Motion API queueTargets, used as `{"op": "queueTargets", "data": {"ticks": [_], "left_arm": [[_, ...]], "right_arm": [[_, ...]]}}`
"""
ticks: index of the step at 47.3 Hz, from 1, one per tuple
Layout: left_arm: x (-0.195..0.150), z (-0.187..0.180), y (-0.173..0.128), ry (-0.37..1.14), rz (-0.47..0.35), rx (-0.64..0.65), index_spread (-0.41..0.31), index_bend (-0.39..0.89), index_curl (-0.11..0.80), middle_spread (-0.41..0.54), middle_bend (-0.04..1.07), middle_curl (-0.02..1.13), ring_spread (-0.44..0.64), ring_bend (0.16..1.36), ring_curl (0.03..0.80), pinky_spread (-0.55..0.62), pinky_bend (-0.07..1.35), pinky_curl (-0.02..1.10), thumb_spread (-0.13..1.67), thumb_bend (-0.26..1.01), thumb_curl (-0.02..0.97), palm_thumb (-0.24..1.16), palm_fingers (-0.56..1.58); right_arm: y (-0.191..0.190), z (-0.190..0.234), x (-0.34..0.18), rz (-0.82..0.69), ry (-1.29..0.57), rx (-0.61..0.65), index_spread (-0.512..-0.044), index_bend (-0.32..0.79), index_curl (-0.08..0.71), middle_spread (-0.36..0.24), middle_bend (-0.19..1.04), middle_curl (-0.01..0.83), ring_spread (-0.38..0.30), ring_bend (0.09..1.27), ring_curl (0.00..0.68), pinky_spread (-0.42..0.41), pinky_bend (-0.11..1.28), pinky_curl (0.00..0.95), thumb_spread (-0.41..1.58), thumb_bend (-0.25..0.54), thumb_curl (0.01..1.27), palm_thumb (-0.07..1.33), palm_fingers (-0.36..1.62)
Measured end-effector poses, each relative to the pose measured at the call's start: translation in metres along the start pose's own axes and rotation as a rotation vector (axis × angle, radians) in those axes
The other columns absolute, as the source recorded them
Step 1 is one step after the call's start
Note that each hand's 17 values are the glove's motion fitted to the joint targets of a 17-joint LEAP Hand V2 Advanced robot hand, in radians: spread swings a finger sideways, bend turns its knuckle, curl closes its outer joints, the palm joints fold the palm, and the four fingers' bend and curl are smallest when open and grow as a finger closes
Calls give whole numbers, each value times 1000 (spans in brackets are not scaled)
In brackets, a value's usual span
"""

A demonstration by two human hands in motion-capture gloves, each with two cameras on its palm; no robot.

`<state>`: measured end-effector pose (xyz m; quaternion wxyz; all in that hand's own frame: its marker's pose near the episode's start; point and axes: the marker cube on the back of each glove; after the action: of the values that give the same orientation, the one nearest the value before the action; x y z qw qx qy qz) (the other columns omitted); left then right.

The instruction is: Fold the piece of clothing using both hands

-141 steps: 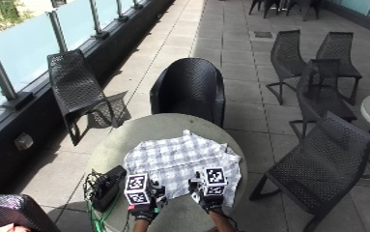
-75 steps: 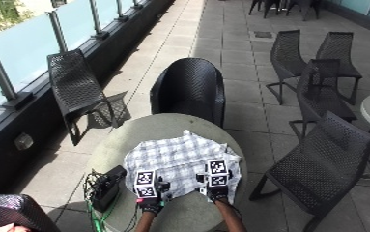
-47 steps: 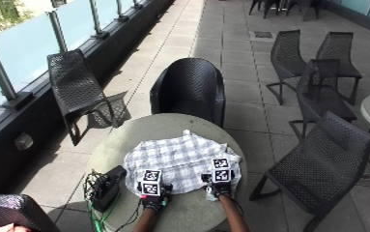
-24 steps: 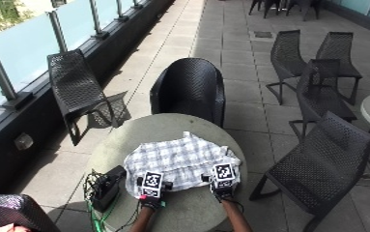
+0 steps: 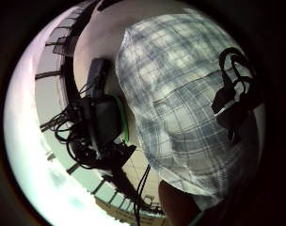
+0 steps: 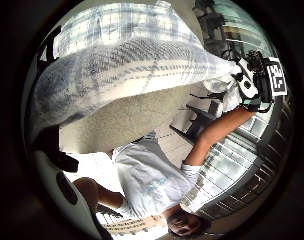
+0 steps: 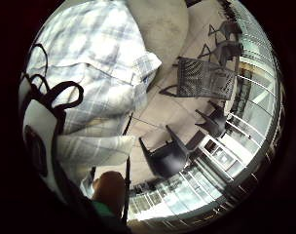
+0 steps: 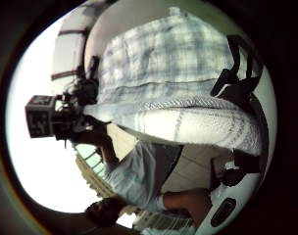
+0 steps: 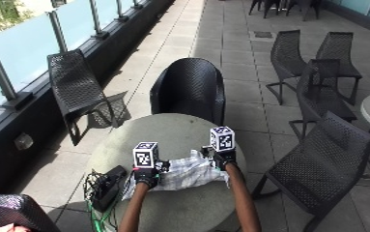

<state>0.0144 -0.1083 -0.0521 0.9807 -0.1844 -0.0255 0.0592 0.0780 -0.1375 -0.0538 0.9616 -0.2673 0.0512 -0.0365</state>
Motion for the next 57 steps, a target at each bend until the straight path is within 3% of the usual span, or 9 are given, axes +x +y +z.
{"op": "queueTargets", "data": {"ticks": [7,12,16,27,30,37,47,53,57], "left_arm": [[-22,-46,-53,17,-142,190,-250,136,355,-320,461,509,-361,792,447,-303,441,378,1402,204,364,879,1249],[-22,-60,-43,-67,-249,373,-250,153,365,-309,449,514,-353,796,457,-285,414,387,1416,201,355,884,1194],[-28,-47,-58,-74,-243,446,-250,168,377,-306,458,520,-343,779,458,-249,358,387,1428,197,348,882,1160],[-53,-25,-90,-84,-286,617,-251,137,389,-301,442,525,-333,749,460,-203,286,394,1430,172,332,866,1154],[-52,-28,-88,-73,-287,673,-211,0,335,-286,423,520,-317,721,452,-167,332,412,1403,146,327,841,957],[-44,-30,-78,-62,-258,762,-141,35,276,-231,336,510,-233,653,440,-82,432,455,1335,107,335,836,707],[-20,-4,-68,-79,-155,731,-128,108,251,-205,282,468,-180,609,400,-29,436,444,1276,75,351,862,718],[-18,25,-75,-89,-161,618,-143,141,266,-199,259,463,-160,577,389,-8,407,435,1257,43,357,850,741],[-20,41,-83,-74,-170,556,-152,152,281,-198,234,458,-136,536,380,5,397,432,1252,-2,351,794,739]], "right_arm": [[-48,-43,-18,80,68,282,-318,133,338,-238,538,510,-236,850,491,-326,705,395,1350,156,320,1022,1366],[-47,-62,-38,181,226,519,-320,133,338,-234,545,516,-232,875,502,-313,729,415,1352,146,312,1026,1336],[-66,-57,-49,169,283,636,-321,135,339,-235,547,519,-231,884,507,-310,738,424,1355,139,307,1028,1320],[-102,-35,-33,268,304,660,-326,139,345,-238,560,523,-226,871,504,-308,703,422,1279,61,285,968,1288],[-96,-41,-17,318,264,683,-331,114,336,-248,514,506,-240,808,483,-301,691,416,1203,16,286,934,1151],[-64,-44,9,315,25,721,-342,123,329,-270,371,461,-262,616,430,-217,672,407,1048,-56,276,800,944],[-15,5,62,454,-385,638,-344,131,313,-266,297,437,-250,511,385,-133,560,364,1021,-34,269,707,970],[2,57,84,464,-512,319,-339,163,329,-235,275,435,-205,426,367,-60,465,340,1101,0,289,768,926],[10,82,91,476,-460,175,-333,111,329,-183,212,425,-122,363,370,32,487,355,1088,-60,272,657,709]]}}
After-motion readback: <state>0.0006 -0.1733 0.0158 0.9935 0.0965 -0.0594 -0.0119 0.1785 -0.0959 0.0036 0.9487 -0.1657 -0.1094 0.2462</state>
